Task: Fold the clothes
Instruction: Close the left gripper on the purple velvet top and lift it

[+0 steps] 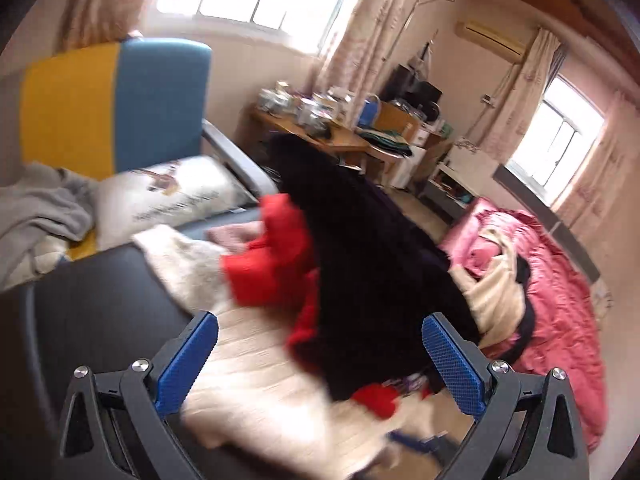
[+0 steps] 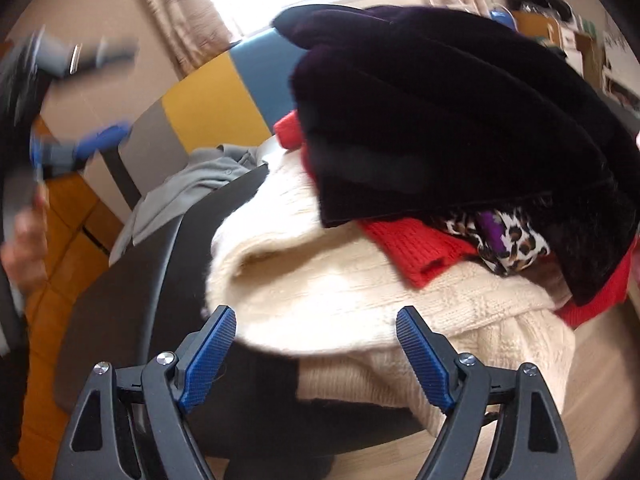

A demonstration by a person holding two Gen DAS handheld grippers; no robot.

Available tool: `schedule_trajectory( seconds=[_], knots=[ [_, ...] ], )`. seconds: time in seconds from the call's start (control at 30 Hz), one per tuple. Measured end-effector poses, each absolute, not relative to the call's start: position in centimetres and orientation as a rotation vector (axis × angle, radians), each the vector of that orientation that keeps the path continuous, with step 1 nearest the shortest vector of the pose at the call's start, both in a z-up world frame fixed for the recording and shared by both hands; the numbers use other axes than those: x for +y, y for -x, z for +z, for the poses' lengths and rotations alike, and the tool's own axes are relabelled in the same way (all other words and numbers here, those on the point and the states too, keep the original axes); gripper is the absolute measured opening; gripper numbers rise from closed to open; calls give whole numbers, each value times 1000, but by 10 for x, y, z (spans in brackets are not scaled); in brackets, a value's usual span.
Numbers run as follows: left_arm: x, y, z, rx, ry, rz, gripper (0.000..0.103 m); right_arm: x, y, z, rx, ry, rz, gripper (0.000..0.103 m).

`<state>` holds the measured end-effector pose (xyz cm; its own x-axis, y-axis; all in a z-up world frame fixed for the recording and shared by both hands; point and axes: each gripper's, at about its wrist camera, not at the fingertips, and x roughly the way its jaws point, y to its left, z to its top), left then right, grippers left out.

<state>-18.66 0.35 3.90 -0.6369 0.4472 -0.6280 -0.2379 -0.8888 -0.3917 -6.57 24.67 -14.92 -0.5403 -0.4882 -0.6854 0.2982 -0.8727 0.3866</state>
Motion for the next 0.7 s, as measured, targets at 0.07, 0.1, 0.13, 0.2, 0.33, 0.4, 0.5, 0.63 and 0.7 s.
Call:
schedule_trajectory(
  seconds=[0.07,0.1,0.13,0.2,0.33,0.4,0.5,0.63,0.7],
  knots=[
    [29,218,45,-430,1109,2445,103,247,67,-152,-321,-1189,-2386,85],
    [43,234,44,-434,1140,2421,102,247,70,-156,-321,-1202,-2378,85],
    [53,245,44,-440,1161,2409,102,245,71,-161,-318,-1211,-2372,85],
    [77,266,32,-467,1211,2365,101,240,73,-169,-318,-1226,-2360,85],
    [99,301,10,-552,1335,2281,87,238,83,-180,-354,-1228,-2333,85],
    [107,314,-2,-537,1412,2286,86,242,84,-182,-388,-1224,-2317,85],
    [107,326,-14,-588,1465,2298,73,251,84,-183,-440,-1213,-2300,85],
    [102,322,-12,-557,1441,2335,27,261,81,-188,-472,-1171,-2288,87],
    [97,313,-5,-563,1385,2341,17,271,75,-192,-489,-1124,-2278,88]
  ],
)
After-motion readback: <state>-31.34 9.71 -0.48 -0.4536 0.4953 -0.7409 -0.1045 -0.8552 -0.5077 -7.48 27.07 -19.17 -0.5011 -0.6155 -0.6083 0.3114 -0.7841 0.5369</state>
